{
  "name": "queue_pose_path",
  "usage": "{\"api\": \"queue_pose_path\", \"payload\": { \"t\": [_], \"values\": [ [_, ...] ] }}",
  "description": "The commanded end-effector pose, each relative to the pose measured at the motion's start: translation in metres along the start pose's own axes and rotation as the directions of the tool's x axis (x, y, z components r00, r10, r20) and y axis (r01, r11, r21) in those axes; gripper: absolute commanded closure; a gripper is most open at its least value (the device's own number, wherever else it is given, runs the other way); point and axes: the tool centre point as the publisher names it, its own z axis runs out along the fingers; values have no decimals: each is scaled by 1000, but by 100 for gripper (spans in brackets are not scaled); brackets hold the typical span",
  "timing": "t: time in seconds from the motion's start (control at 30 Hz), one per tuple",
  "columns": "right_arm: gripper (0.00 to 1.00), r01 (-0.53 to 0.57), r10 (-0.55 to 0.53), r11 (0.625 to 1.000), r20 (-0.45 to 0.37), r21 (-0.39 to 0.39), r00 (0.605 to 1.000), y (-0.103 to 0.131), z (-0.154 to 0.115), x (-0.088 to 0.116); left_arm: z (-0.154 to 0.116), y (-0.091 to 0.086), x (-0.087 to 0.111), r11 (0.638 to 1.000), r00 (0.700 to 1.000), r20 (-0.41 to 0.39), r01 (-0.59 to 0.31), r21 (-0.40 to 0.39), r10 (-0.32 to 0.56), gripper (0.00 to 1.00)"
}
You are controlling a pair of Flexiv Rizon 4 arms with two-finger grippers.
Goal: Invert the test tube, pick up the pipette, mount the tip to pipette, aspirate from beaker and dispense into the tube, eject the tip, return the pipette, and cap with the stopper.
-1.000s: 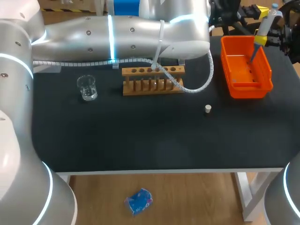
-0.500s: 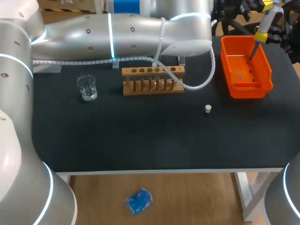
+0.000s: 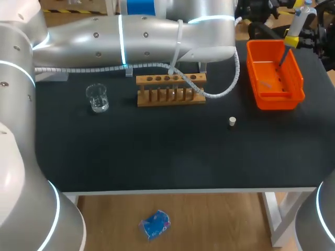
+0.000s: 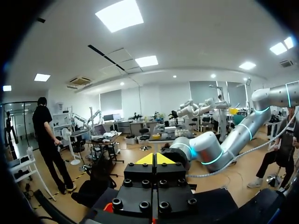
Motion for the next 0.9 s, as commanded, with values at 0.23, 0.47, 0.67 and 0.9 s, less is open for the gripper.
{"api": "queue_pose_path", "payload": {
  "t": [0.23, 0.47, 0.67, 0.9],
  "values": [
    [100, 22, -21, 1000, -25, 15, 999, 8, 1, 1, -66, 5, -2, 1000, 999, 46, 7, -14, -6, 0],
    [100, 52, -52, 999, -64, 6, 997, 24, 9, 9, -94, 14, 4, 999, 997, 75, 21, -34, -18, 0],
    [100, 79, -80, 997, -108, -13, 991, 38, 19, 19, -104, 20, 7, 1000, 998, 53, 26, -9, -26, 0],
    [100, 102, -106, 994, -184, -28, 977, 54, 37, 35, -104, 27, 12, 999, 999, 42, 32, -7, -32, 0]
  ]
}}
